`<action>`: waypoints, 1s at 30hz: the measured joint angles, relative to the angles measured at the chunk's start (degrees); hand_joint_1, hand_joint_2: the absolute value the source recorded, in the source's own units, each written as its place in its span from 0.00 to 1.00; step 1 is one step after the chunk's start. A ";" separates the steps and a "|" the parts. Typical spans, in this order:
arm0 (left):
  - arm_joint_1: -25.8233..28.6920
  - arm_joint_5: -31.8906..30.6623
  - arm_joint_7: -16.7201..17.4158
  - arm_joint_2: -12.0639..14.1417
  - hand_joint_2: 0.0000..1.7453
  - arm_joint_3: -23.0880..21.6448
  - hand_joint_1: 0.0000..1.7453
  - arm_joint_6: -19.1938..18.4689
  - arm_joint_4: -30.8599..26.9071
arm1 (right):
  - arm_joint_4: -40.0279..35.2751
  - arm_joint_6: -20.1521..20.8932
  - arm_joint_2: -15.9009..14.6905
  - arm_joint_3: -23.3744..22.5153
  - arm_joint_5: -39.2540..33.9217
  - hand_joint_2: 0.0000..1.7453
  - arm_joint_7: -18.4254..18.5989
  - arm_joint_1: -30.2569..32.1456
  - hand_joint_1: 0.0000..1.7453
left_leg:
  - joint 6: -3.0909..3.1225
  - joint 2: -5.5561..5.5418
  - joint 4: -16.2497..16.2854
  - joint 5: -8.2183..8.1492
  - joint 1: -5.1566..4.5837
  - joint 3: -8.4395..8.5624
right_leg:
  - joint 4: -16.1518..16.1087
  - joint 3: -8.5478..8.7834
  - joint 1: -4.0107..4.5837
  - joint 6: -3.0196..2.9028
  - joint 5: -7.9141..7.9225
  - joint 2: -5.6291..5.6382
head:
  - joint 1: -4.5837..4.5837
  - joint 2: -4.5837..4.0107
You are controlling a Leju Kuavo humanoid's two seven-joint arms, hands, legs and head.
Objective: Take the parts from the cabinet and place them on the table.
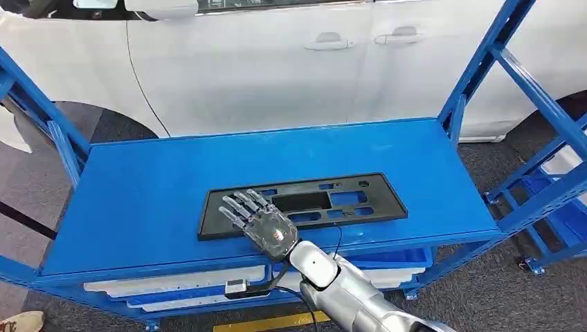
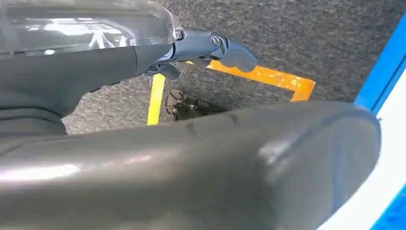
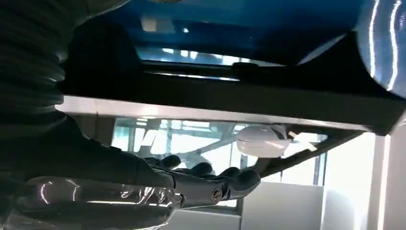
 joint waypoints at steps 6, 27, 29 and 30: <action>0.10 0.07 -0.11 0.00 0.00 0.04 0.00 0.00 0.00 | 6.35 -0.02 1.71 0.00 1.75 1.00 4.10 -3.37 0.00 | -1.74 0.03 15.79 -8.15 0.50 -7.04 | -0.89 0.40 -0.52 -1.25 0.54 -0.20 | 0.00 0.00; 0.09 -0.92 -0.63 0.02 0.00 0.15 0.00 -0.11 0.00 | 18.30 -0.66 1.60 -5.94 4.24 1.00 15.48 -9.75 1.00 | 1.60 0.26 -0.16 0.47 0.12 0.09 | 0.74 0.44 -0.42 0.68 0.51 -0.15 | 0.00 0.00; 0.04 -1.01 -0.74 0.04 0.00 0.15 0.00 -0.13 0.00 | 18.56 -0.63 1.32 -6.75 4.24 1.00 15.98 -10.14 1.00 | 0.84 0.18 0.10 0.60 -0.19 -0.35 | -0.34 0.40 -0.13 0.49 0.27 -0.26 | 0.00 0.00; 0.03 -1.07 -0.79 0.04 0.00 0.15 0.00 -0.13 0.00 | 18.74 -0.57 1.09 -7.08 4.26 1.00 16.31 -10.13 1.00 | 0.62 0.21 0.05 0.60 -0.10 -0.40 | -0.32 0.28 -0.01 0.39 0.25 -0.19 | 0.00 0.00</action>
